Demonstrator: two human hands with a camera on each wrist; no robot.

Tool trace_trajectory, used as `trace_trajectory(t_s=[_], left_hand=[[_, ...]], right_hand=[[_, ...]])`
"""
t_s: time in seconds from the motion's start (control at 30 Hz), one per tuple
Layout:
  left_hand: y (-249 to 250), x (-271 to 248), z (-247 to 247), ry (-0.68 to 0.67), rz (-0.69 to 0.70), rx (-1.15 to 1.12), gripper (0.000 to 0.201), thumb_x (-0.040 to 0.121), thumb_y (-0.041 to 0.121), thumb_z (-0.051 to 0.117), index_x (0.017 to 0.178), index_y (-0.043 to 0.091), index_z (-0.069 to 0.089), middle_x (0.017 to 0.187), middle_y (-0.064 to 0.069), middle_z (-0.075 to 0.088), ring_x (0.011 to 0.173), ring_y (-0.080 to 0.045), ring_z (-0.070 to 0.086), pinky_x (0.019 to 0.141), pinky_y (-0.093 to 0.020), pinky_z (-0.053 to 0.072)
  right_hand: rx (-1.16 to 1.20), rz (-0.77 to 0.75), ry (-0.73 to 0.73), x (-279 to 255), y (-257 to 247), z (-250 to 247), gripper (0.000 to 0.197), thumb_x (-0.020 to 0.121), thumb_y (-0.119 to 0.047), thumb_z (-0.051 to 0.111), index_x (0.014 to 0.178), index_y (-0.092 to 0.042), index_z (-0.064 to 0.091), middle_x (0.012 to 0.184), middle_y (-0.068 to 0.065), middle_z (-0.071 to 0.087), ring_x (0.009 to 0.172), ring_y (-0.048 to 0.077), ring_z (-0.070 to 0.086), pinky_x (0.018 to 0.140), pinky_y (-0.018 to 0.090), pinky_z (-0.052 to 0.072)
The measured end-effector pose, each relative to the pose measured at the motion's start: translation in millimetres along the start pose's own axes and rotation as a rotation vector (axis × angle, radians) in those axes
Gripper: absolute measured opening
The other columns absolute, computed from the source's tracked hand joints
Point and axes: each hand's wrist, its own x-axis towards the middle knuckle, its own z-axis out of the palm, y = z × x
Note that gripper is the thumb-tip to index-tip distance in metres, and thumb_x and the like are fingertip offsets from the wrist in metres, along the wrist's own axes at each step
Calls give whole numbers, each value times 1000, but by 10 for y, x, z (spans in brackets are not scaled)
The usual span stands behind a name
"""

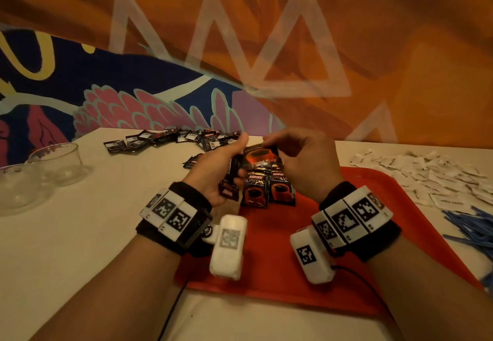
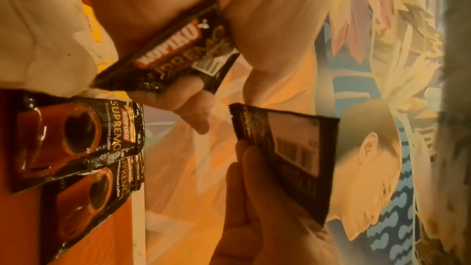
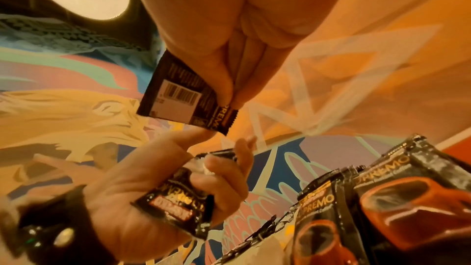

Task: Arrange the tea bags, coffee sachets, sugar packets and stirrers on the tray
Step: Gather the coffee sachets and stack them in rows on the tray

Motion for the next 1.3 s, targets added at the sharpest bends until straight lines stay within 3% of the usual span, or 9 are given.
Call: trace_trajectory(t_s=[0.13, 0.23, 0.3, 0.47, 0.63, 0.73, 0.83, 1.1, 1.3], left_hand=[[1, 15, -17, 98, 108, -16, 19, 88, 22, 73, 99, 7, 72, 94, -15, 63, 77, -25, 55, 66, -28, 43], [-8, -1, 8, 172, 225, 7, 8, 90, 16, 71, 95, 10, 72, 85, -9, 63, 62, -16, 53, 52, -21, 44], [-5, -22, 41, 205, 327, 57, 3, 91, 12, 70, 88, 12, 72, 79, -6, 64, 56, -12, 51, 50, -22, 44], [-17, -125, 140, 209, 635, 354, 12, 89, 3, 70, 84, 14, 73, 76, 4, 69, 58, -2, 58, 56, -17, 47], [-13, -158, 169, 89, 589, 362, 17, 88, 8, 72, 104, 13, 71, 82, 5, 69, 59, 1, 61, 59, -18, 47], [-23, -155, 175, 127, 629, 367, 8, 88, 2, 71, 93, 6, 72, 64, 12, 66, 52, 1, 58, 55, -12, 44], [-9, -168, 179, 145, 643, 363, 11, 88, -1, 70, 85, 9, 70, 53, 15, 61, 44, 1, 53, 47, -8, 39], [16, -179, 154, 118, 576, 332, 2, 88, 10, 73, 87, 11, 72, 61, 5, 62, 44, -5, 48, 43, -18, 37], [1, -162, 162, 190, 590, 268, 16, 90, 11, 71, 75, 15, 66, 65, -5, 57, 47, -16, 38, 40, -21, 32]], right_hand=[[67, -4, -33, -29, 21, -16, 46, 81, 14, 52, 80, -28, 70, 101, -6, 73, 96, 7, 71, 87, 30, 58], [274, 208, 34, 2, 69, -16, 28, 74, -3, 55, 80, -25, 71, 99, 2, 74, 89, 18, 73, 76, 38, 58], [320, 316, 28, 23, 79, -11, 8, 81, -15, 70, 86, -21, 70, 95, 6, 75, 85, 21, 72, 76, 39, 55], [235, 292, -75, -9, 87, 37, 21, 78, -29, 81, 94, -16, 76, 88, 7, 77, 79, 29, 75, 78, 56, 59], [316, 203, 13, -4, 17, -2, 16, 84, -3, 73, 87, -19, 77, 86, 6, 77, 80, 25, 74, 72, 39, 59], [301, 175, 46, 22, 25, -18, 32, 81, 4, 73, 77, -27, 78, 83, 3, 77, 82, 24, 74, 80, 43, 58], [363, 173, 66, 20, -1, -28, 24, 79, 7, 74, 81, -16, 76, 85, 3, 76, 79, 21, 74, 75, 34, 57], [220, 0, 149, 31, -53, -73, 31, 81, 12, 68, 69, -17, 73, 79, -4, 74, 76, 12, 72, 70, 22, 56], [155, 125, 6, 7, -81, -134, 35, 79, -6, 80, 97, -31, 64, 88, -5, 74, 82, 9, 73, 72, 30, 60]])
